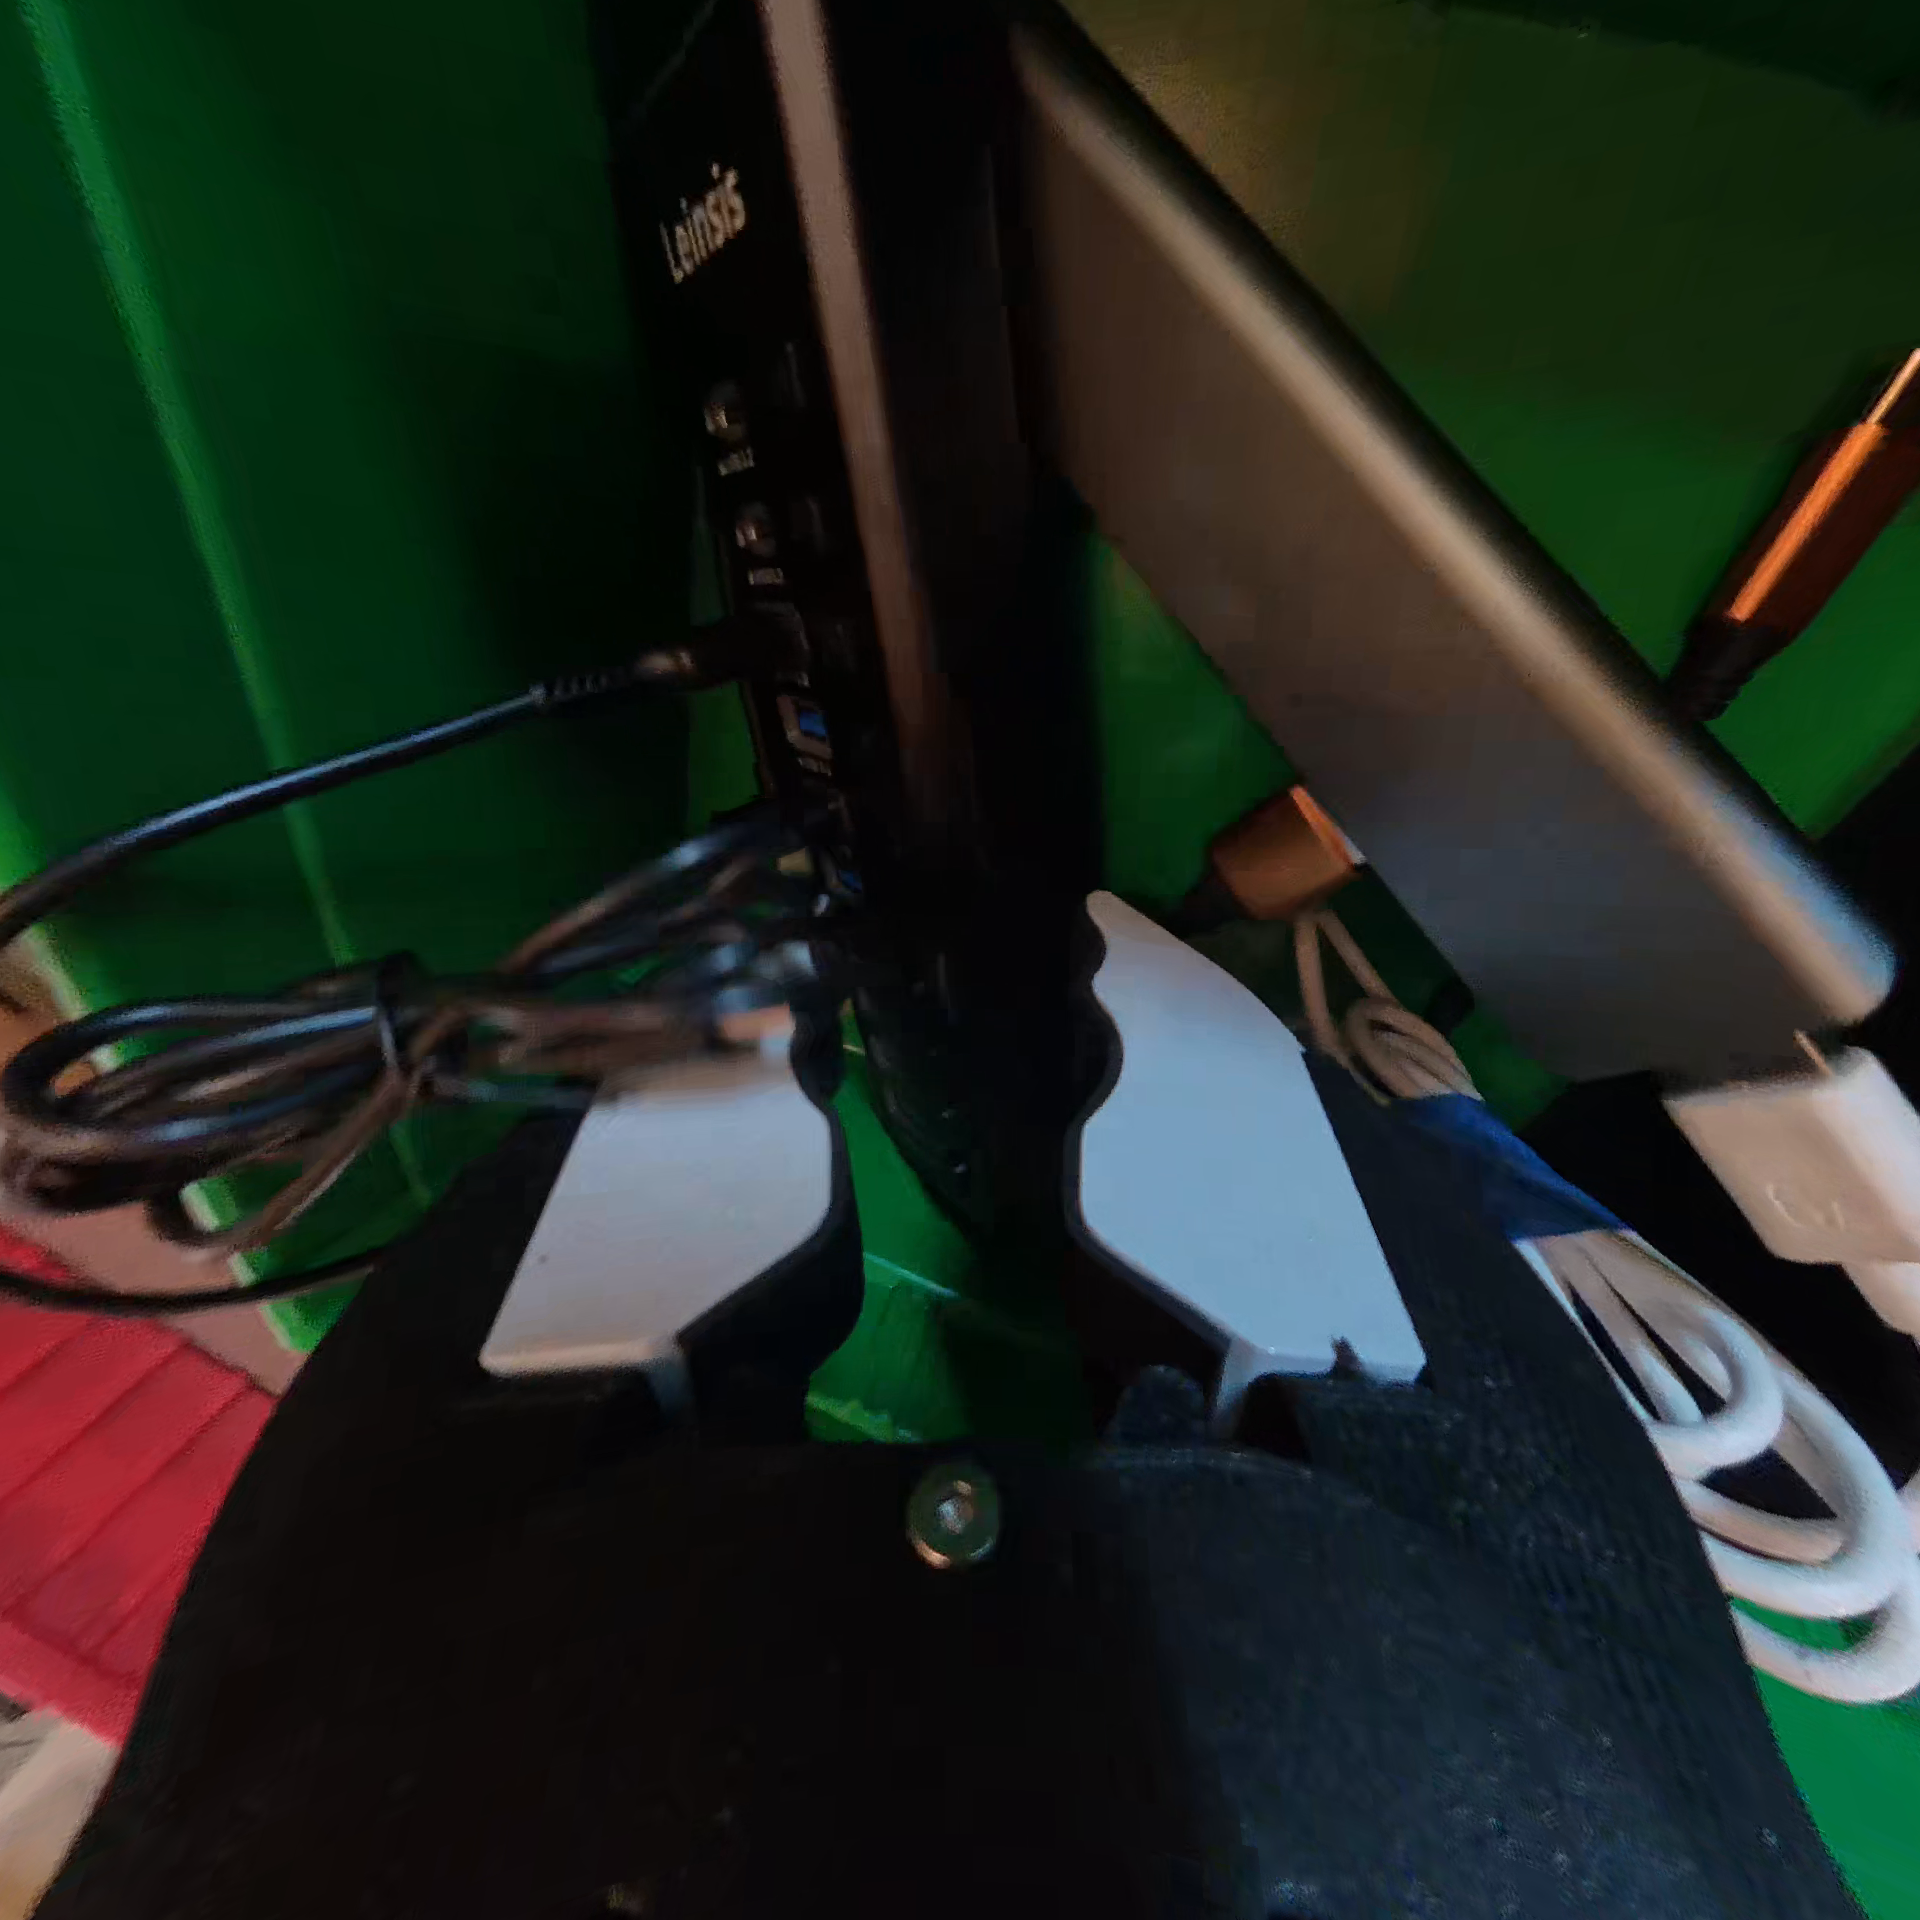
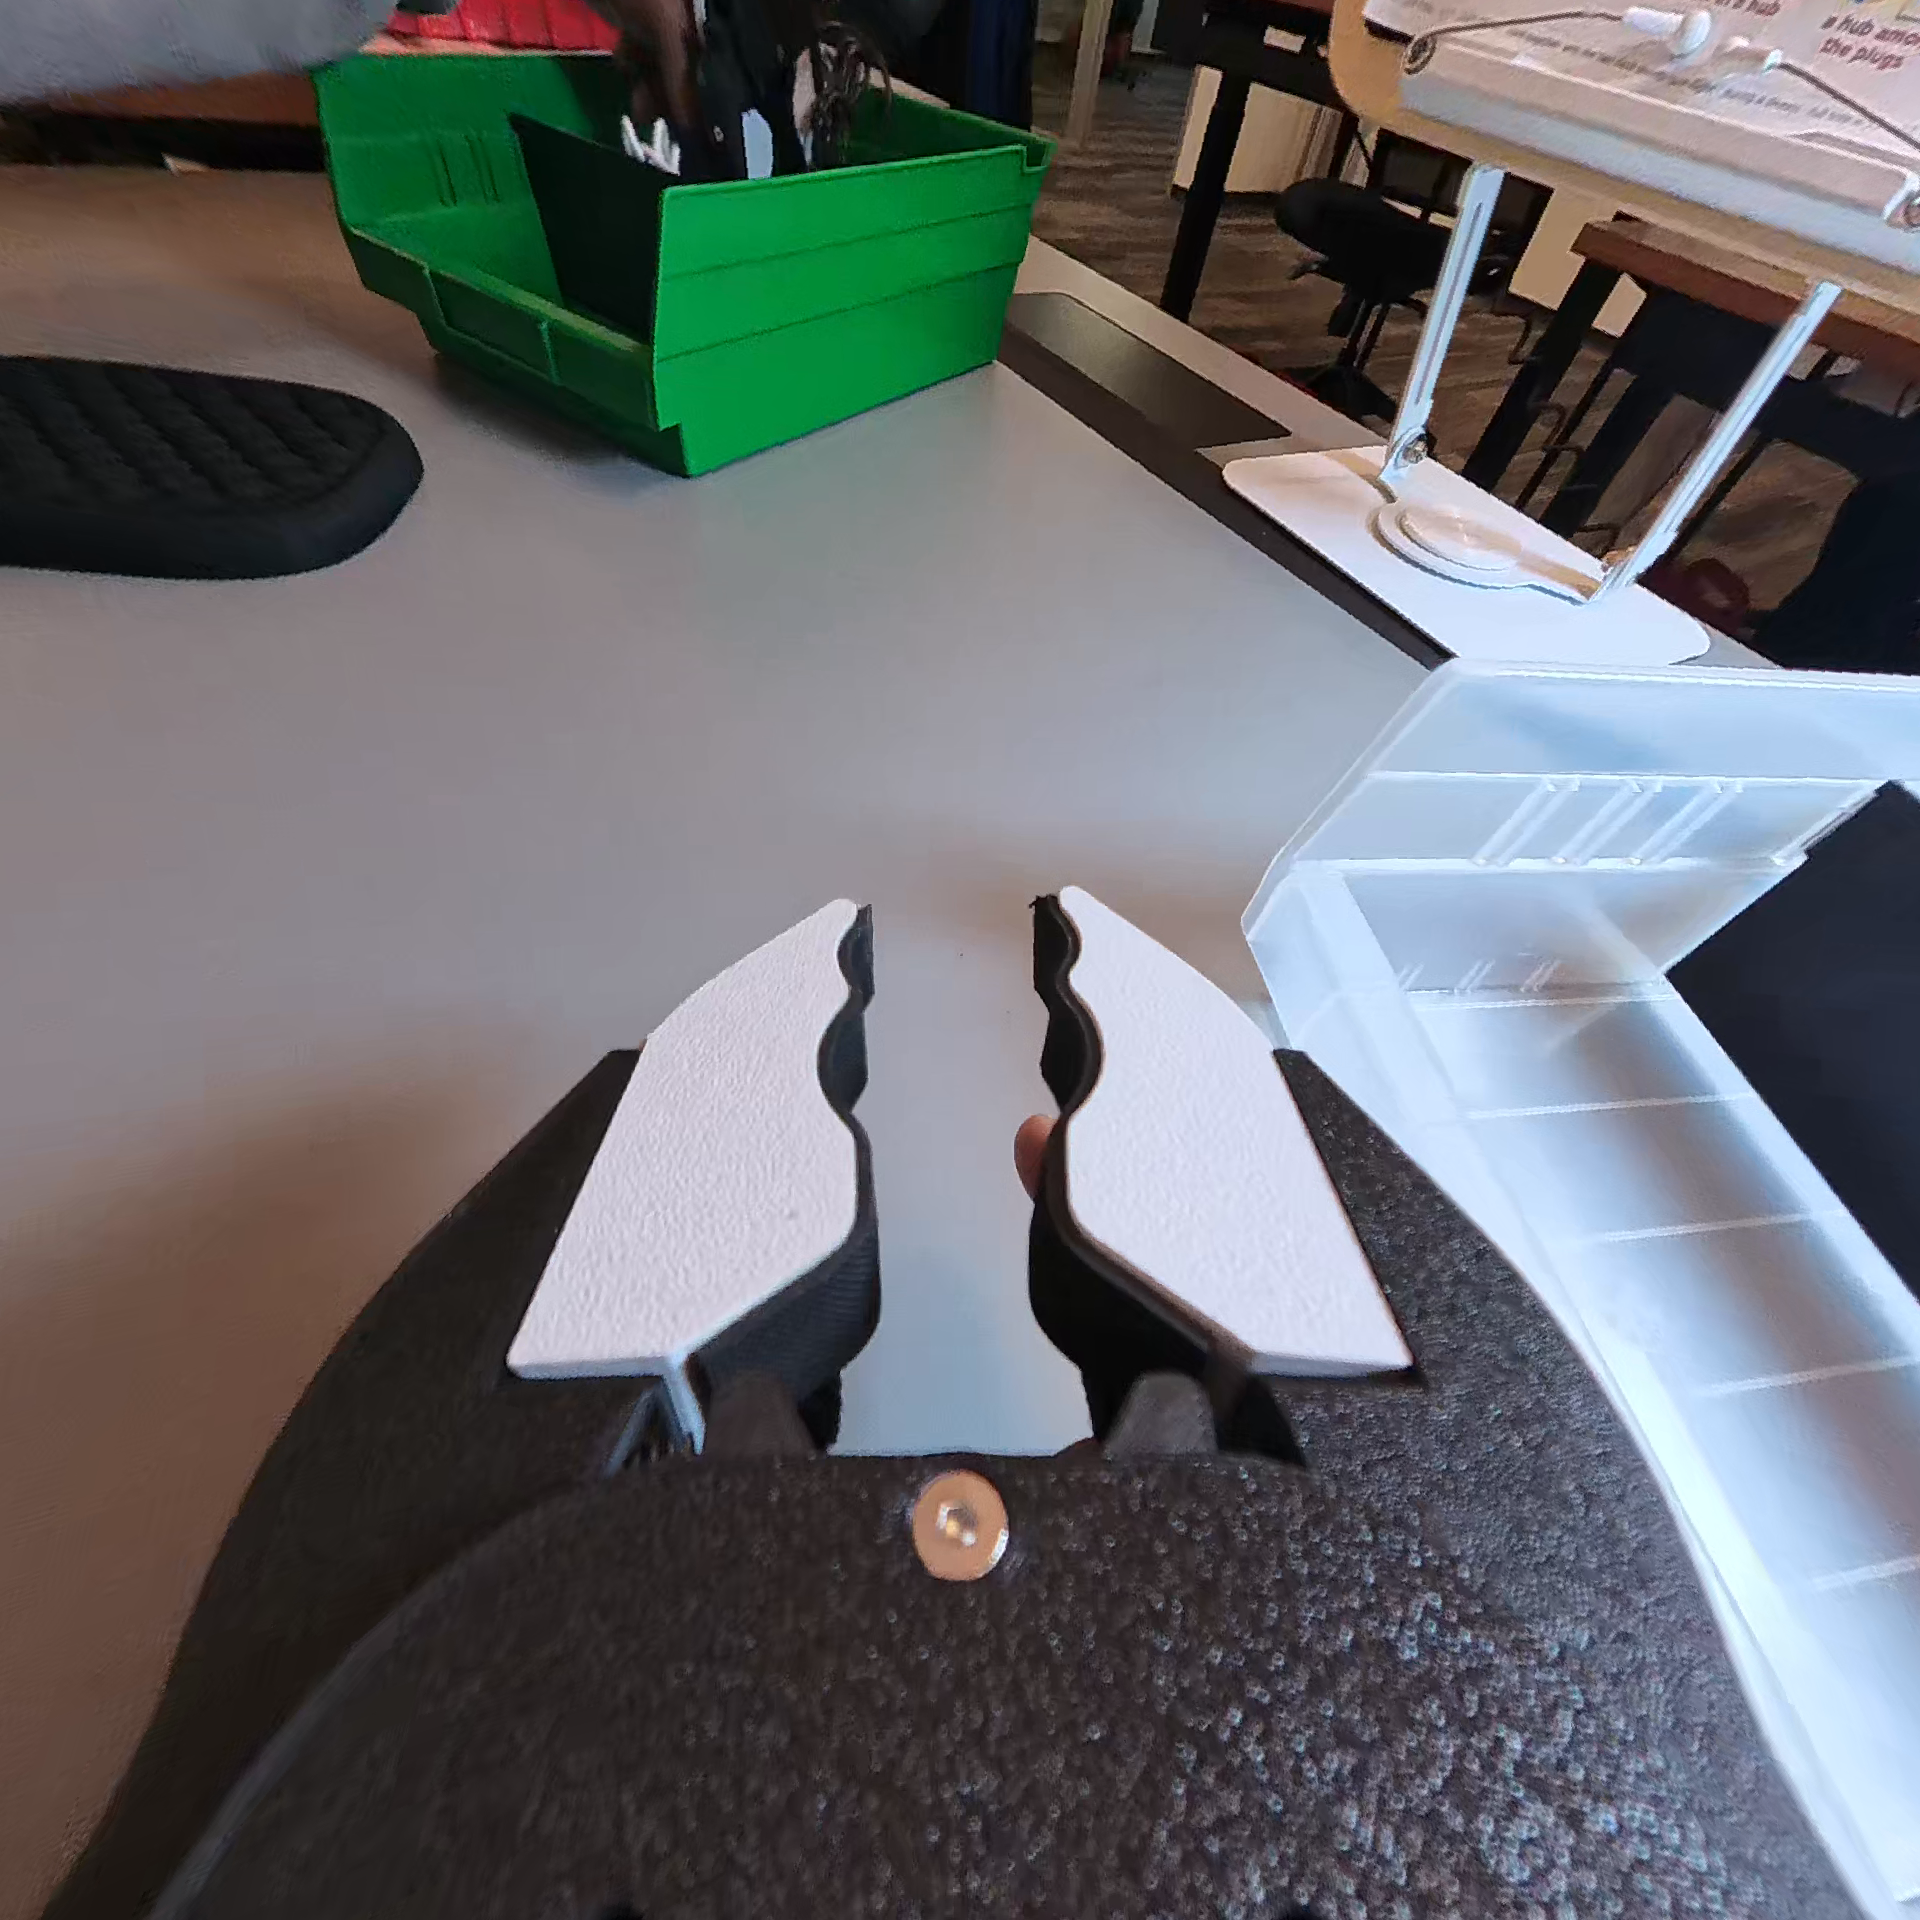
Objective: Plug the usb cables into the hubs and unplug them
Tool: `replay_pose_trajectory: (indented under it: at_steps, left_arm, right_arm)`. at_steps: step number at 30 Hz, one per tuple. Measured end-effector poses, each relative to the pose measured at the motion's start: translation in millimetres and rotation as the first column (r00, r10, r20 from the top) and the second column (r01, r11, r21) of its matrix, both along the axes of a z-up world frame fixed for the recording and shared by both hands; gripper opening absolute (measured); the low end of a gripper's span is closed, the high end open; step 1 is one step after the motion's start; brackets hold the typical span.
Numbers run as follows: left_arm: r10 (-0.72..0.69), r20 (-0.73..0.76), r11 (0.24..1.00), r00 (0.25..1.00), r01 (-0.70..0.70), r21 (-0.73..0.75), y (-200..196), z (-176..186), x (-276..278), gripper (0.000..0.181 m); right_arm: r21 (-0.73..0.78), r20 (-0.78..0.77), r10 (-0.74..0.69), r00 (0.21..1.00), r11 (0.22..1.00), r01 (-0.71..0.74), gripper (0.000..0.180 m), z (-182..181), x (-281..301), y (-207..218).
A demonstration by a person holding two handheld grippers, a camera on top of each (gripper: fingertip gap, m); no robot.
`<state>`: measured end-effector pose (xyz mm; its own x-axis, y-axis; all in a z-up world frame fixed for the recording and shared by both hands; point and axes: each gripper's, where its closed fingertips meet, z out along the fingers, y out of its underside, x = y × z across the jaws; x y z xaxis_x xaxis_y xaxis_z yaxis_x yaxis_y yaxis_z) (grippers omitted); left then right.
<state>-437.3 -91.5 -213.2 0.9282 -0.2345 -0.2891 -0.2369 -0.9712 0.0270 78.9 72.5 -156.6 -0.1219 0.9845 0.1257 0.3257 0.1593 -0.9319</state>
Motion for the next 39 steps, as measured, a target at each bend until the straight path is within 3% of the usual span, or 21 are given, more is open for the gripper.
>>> replay_pose_trajectory:
  at_steps: [5, 17, 23, 32, 34, 37, 39]
  left_arm:
    - [-0.03, -0.079, 0.995, 0.996, 0.038, 0.094, 1, 13, 1, 0.033]
    - [0.012, -0.002, 0.979, 1.0, -0.011, 0.203, -1, 76, 27, 0.03]
    - [-0.092, -0.191, 0.994, 0.977, 0.103, 0.045, -17, 64, 19, 0.03]
    - [-0.21, -0.32, 0.977, 0.924, 0.214, -0.024, -19, 60, 10, 0.033]
    - [-0.268, -0.386, 0.963, 0.883, 0.242, -0.117, -26, 54, 1, 0.039]
    - [-0.422, -0.546, 0.907, 0.724, 0.324, -0.27, -25, 62, -16, 0.031]
    - [-0.424, -0.549, 0.906, 0.72, 0.328, -0.269, -26, 62, -16, 0.031]
  right_arm:
    - [0.056, 0.013, 0.02, 1.0, 0.998, -0.021, 0.028, -1, 3, -7]
    - [0.102, 0.044, 0.033, 0.998, 0.994, -0.037, 0.026, -6, 6, -16]
    - [0.11, 0.071, 0.052, 0.996, 0.992, -0.059, 0.026, -12, 4, -20]
    - [0.123, 0.1, 0.05, 0.994, 0.99, -0.062, 0.025, -19, 3, -19]
    - [0.123, 0.098, 0.05, 0.994, 0.99, -0.062, 0.025, -19, 3, -19]
    - [0.126, 0.096, 0.046, 0.994, 0.99, -0.058, 0.025, -18, 4, -18]
    - [0.126, 0.096, 0.042, 0.994, 0.991, -0.054, 0.025, -18, 4, -17]
